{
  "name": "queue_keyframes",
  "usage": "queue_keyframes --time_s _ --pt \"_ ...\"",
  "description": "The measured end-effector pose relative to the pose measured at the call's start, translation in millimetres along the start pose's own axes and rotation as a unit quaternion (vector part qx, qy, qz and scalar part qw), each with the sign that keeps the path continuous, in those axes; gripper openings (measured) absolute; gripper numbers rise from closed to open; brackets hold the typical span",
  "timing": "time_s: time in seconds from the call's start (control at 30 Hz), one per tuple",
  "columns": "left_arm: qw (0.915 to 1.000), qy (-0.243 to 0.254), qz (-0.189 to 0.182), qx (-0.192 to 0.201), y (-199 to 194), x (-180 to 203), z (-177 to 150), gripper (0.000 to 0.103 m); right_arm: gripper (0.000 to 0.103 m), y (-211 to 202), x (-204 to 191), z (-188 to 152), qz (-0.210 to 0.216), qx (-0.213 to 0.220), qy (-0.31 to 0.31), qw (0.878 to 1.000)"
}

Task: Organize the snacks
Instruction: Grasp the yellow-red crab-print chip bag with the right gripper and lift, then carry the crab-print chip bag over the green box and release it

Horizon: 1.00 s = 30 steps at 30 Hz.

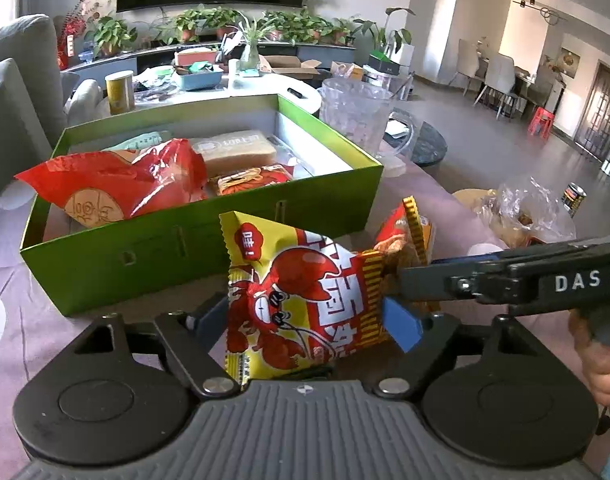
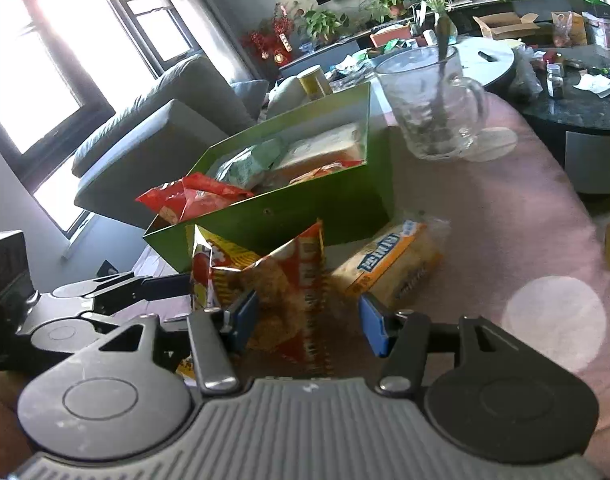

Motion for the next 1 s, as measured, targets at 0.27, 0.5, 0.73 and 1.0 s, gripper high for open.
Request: queue_keyframes --time_s 0.27,0.5,0.73,1.0 --pt "0.9999 0.01 0.004 0.005 -3.0 1.8 -1.1 0.075 0.058 9.4 -8.8 3.1 0.011 -0.008 0.002 1.0" --pt "0.9994 0.02 0.016 0.025 -19.8 2.6 1.7 0.073 0.058 8.3 -21.0 3.6 0.009 0.0 -0.012 1.0" --pt "0.9979 0.023 0.024 0.056 -42.4 1.9 10.2 0.073 0.058 -6.5 -40.2 11.7 0.011 0.025 -0.036 0.999" --pt "0.9957 0.032 0.036 0.08 -60.3 -5.5 23.0 0.073 0.058 -7.4 -60.5 24.8 0.015 0.039 -0.059 0.997"
Point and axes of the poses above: each gripper's, at about its wrist camera, not at the fingertips, and y roughly the way its jaws point, x to its right, z to its top, the point moved 4 cm from there along y, roughly the way its jaws point, and after that the axes turned 5 degrees about z, right-handed, at the moved point
